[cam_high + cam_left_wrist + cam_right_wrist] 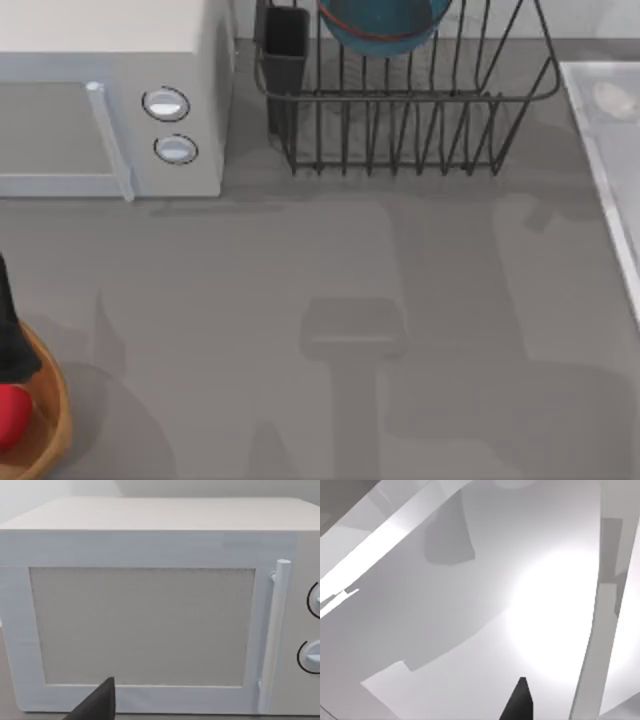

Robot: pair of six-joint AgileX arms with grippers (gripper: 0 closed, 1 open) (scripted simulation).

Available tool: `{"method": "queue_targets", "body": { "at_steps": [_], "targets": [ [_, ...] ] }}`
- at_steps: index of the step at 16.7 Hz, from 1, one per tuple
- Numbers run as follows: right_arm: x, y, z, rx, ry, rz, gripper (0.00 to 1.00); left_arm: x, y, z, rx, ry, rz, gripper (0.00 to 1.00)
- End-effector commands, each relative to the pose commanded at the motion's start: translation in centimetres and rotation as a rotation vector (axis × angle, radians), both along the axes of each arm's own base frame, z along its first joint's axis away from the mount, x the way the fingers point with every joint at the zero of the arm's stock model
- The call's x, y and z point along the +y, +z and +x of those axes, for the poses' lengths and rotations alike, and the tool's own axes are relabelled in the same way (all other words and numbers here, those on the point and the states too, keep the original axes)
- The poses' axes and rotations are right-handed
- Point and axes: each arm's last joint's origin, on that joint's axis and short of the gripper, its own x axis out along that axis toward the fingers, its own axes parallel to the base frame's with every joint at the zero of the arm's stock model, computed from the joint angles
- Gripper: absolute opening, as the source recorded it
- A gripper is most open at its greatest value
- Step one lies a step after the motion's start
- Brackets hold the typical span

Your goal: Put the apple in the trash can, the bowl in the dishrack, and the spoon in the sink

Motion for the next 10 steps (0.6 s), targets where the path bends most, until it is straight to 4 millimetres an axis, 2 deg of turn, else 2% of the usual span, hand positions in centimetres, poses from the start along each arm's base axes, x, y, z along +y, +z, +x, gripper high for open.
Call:
{"method": "queue_targets", "body": {
  "at_steps": [6,10],
  "targets": [
    [-0.1,-2.3,-0.3,0.000,-0.008,-0.003,0.00,0.0,0.0,0.0,0.000,0.000,0.000,1.00],
    [-0.1,-2.5,-0.4,0.002,-0.008,-0.002,0.00,0.0,0.0,0.0,0.000,0.000,0.000,1.00]
  ]
}}
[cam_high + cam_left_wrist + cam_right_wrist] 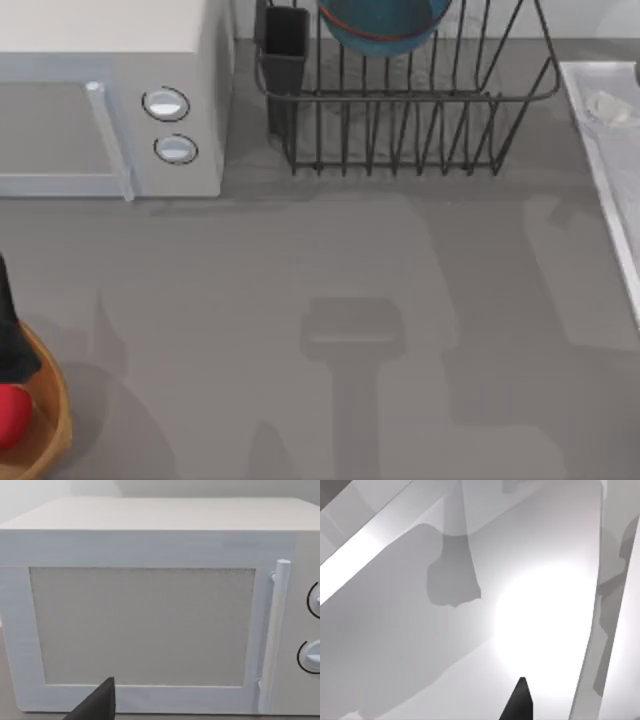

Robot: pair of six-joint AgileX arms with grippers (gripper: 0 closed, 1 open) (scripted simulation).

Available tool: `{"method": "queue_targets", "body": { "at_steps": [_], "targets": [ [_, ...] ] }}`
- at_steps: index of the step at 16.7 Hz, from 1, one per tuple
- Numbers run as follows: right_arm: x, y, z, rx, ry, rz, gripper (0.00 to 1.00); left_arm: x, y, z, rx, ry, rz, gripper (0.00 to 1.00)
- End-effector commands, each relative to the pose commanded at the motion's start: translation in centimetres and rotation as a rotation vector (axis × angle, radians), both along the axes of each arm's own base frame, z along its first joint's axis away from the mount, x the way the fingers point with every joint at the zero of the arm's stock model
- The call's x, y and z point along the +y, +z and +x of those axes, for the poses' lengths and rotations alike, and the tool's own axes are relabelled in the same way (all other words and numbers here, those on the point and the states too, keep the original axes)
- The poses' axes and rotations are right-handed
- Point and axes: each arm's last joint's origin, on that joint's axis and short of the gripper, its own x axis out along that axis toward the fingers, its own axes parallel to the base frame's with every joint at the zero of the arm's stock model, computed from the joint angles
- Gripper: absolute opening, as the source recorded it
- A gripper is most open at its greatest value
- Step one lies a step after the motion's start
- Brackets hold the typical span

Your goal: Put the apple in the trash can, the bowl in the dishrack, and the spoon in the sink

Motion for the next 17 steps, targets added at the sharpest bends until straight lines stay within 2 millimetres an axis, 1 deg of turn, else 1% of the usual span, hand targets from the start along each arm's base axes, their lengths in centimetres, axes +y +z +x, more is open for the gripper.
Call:
{"method": "queue_targets", "body": {
  "at_steps": [13,14,17],
  "targets": [
    [0.00,0.00,0.00,0.000,0.000,0.000,0.98,0.00,0.00,0.00,0.000,0.000,0.000,1.00],
    [0.00,0.00,0.00,0.000,0.000,0.000,1.00,0.00,0.00,0.00,0.000,0.000,0.000,1.00],
    [0.00,0.00,0.00,0.000,0.000,0.000,1.00,0.00,0.00,0.00,0.000,0.000,0.000,1.00]
  ]
}}
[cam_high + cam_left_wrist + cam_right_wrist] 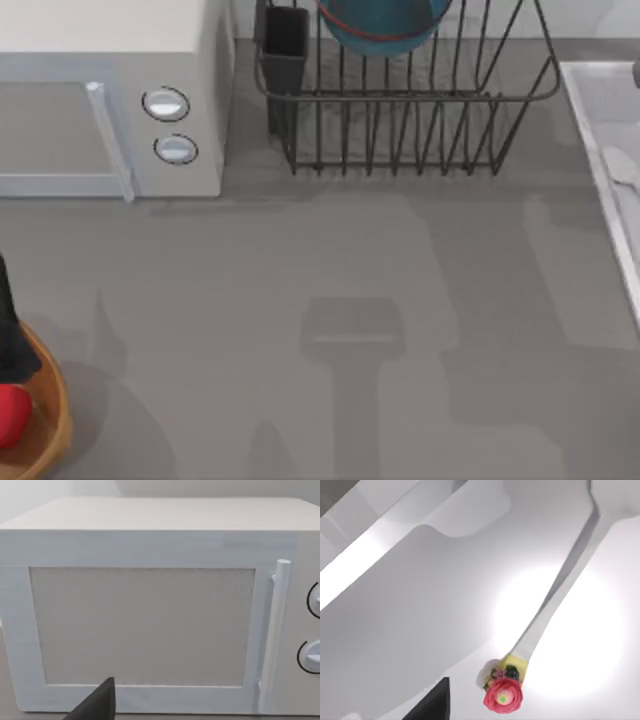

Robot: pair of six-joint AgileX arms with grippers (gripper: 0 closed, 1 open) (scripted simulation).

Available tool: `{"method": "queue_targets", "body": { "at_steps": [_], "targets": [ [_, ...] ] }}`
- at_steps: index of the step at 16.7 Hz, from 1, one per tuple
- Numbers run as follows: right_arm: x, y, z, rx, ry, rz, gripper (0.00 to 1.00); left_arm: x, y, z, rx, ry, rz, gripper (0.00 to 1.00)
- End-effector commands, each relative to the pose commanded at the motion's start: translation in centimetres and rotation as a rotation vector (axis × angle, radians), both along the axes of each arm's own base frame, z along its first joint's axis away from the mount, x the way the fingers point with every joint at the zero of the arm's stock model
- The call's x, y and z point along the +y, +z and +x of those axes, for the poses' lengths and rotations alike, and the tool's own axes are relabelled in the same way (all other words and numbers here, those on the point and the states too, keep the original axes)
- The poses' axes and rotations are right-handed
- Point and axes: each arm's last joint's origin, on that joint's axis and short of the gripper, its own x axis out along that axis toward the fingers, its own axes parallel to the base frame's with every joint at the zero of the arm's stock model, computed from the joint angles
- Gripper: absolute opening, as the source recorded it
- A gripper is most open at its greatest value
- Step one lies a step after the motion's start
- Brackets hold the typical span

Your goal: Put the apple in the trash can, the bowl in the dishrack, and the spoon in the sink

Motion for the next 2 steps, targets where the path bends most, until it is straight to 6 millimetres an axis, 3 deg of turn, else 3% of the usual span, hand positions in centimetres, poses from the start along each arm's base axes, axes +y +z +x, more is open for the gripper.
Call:
{"method": "queue_targets", "body": {
  "at_steps": [2],
  "targets": [
    [0.00,0.00,0.00,0.000,0.000,0.000,1.00,0.00,0.00,0.00,0.000,0.000,0.000,1.00]
  ]
}}
